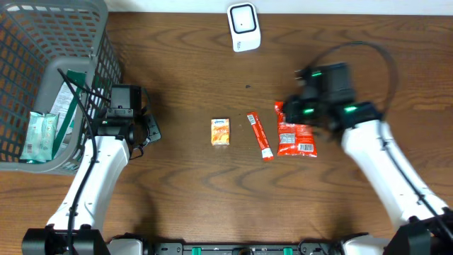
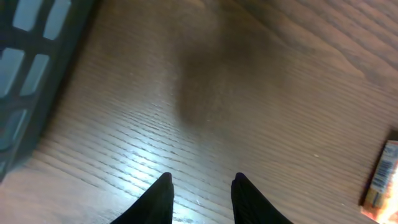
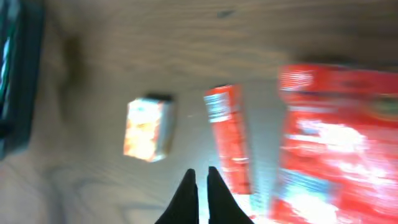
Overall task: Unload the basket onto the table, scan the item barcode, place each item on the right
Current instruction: 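Move the right gripper left over the orange tissue pack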
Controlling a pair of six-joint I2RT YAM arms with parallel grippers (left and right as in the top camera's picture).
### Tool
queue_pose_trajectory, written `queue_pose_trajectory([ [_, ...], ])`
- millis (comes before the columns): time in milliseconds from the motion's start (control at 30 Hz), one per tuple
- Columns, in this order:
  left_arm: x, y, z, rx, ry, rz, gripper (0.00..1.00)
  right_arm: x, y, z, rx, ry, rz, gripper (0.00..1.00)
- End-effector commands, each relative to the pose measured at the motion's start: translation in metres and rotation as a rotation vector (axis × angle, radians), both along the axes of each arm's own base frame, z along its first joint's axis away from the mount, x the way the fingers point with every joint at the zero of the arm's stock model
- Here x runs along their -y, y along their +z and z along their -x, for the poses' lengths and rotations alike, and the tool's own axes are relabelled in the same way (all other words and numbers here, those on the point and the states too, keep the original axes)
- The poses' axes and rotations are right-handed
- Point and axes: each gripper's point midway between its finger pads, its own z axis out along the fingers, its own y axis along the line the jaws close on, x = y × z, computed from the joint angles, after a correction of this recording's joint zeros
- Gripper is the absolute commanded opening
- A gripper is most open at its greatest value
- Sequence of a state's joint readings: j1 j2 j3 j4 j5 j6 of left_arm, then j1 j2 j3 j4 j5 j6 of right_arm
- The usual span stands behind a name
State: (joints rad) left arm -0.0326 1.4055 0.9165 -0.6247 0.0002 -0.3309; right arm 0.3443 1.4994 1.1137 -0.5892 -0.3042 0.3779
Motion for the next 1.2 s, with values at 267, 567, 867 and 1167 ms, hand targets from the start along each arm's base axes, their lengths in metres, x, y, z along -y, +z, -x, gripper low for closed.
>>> queue_pose_trajectory([
  [267, -0.008, -0.010, 0.012, -0.057, 0.007, -0.035, 0.60, -0.125, -0.004, 0.023, 0.006, 0.148, 0.136, 0.01],
  [567, -0.008, -0.010, 0.012, -0.059, 0.007, -0.035, 0.81, -0.151, -0.037, 0.005, -0.059, 0.152, 0.253, 0.01],
  [867, -0.008, -0.010, 0.012, -0.059, 0.007, -0.035, 0.82, -0.139, -0.100, 0.016, -0.200, 0.144, 0.368, 0.01],
  [1167, -0.008, -0.010, 0.012, -0.059, 0.007, -0.035, 0.82, -0.107, -0.111, 0.021, -0.218, 0.102, 0.516, 0.01],
])
